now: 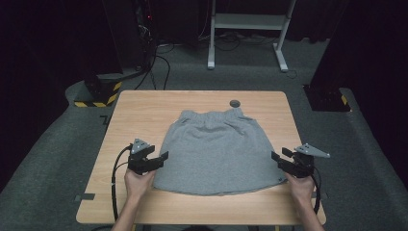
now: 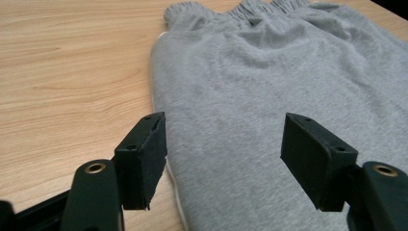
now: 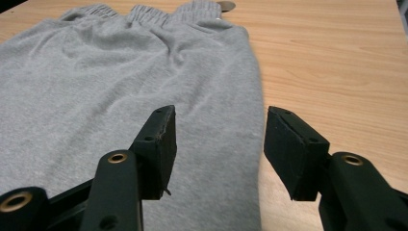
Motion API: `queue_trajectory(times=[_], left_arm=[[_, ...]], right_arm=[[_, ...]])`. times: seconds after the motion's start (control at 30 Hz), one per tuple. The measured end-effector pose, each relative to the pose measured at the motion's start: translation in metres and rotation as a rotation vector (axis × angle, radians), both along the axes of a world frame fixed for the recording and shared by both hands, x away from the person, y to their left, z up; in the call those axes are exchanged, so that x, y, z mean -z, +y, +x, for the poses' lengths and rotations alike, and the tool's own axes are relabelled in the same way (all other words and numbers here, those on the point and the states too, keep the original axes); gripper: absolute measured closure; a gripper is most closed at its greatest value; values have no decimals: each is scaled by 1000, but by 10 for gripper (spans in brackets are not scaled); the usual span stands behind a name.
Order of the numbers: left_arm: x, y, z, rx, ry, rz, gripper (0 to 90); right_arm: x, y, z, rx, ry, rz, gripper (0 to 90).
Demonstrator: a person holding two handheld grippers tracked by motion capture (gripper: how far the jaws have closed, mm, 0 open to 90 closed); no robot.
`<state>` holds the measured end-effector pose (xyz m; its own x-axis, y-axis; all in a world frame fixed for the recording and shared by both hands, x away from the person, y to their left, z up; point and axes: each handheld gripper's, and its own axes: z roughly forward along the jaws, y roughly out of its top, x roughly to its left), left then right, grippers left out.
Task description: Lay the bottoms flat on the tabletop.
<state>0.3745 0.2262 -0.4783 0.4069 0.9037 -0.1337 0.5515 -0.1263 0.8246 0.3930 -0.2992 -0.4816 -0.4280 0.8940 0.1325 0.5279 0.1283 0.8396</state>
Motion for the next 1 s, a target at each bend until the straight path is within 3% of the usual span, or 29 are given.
queue_trajectory(times=[0.63, 1.0], left_arm=[[12, 15, -9, -40, 30, -3, 345], [21, 18, -8, -62, 53, 29, 347]], right_arm=[[13, -15, -11, 40, 36, 4, 482], [22, -18, -12, 70, 55, -40, 497]])
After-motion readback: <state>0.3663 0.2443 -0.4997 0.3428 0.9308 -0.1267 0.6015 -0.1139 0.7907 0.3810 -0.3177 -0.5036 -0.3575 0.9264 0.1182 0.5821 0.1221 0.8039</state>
